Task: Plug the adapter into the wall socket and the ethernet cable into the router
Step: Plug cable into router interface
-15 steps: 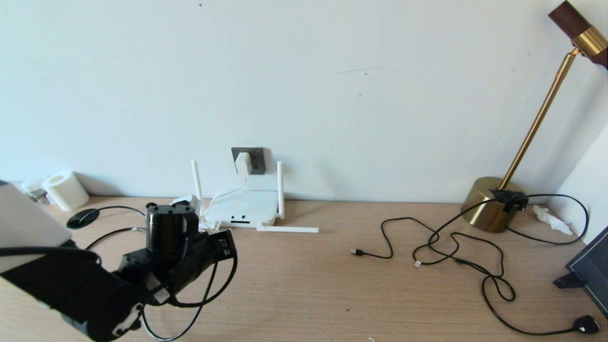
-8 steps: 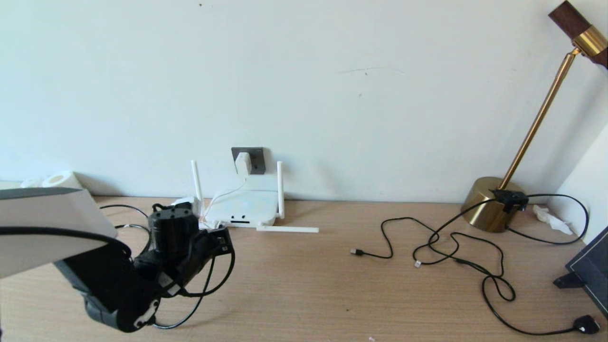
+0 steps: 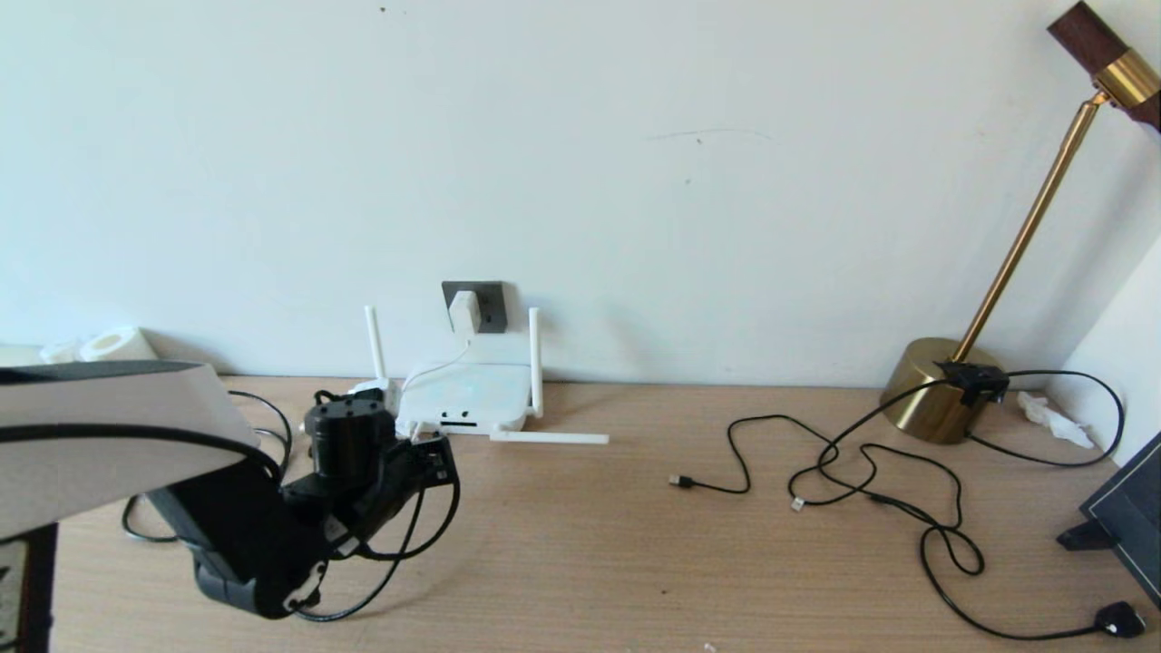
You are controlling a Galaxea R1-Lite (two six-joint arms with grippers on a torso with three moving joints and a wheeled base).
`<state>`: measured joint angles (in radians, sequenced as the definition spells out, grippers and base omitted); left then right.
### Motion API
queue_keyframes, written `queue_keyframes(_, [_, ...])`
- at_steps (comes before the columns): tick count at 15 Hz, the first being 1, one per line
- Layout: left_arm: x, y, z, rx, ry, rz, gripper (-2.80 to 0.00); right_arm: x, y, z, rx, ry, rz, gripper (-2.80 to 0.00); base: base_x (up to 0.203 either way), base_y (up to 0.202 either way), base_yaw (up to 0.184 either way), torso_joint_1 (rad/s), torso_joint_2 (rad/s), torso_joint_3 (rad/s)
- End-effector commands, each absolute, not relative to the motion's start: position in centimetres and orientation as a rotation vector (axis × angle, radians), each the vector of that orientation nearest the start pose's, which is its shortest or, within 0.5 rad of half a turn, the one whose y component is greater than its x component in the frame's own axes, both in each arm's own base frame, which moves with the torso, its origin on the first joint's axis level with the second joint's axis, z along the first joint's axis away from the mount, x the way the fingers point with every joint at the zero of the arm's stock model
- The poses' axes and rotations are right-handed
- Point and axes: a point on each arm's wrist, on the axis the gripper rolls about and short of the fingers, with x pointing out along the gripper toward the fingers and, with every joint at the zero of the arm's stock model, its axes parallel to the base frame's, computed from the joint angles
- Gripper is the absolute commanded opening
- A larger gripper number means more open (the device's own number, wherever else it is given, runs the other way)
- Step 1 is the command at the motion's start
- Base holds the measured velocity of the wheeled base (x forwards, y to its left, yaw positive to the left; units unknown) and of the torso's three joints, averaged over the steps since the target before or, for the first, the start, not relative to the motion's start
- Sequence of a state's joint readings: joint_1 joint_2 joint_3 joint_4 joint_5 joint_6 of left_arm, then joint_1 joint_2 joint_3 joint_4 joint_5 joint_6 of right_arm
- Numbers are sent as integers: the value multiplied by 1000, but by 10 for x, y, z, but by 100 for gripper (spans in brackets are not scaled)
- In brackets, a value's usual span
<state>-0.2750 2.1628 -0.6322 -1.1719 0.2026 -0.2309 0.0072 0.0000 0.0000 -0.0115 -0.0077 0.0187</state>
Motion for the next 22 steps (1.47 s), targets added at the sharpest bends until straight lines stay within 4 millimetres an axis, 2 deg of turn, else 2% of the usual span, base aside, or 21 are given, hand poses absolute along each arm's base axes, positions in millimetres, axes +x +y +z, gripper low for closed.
queue_keyframes(1, [342, -92, 35, -143, 352, -30, -280, -23, 0, 77, 18, -11, 0, 0, 0, 0, 0, 0, 0, 0])
queue_keyframes(12, [348, -93, 26, -137, 366, -29, -280, -23, 0, 77, 18, -11, 0, 0, 0, 0, 0, 0, 0, 0])
queue_keyframes(22, [364, -88, 21, -147, 345, -11, -280, -23, 0, 77, 18, -11, 0, 0, 0, 0, 0, 0, 0, 0])
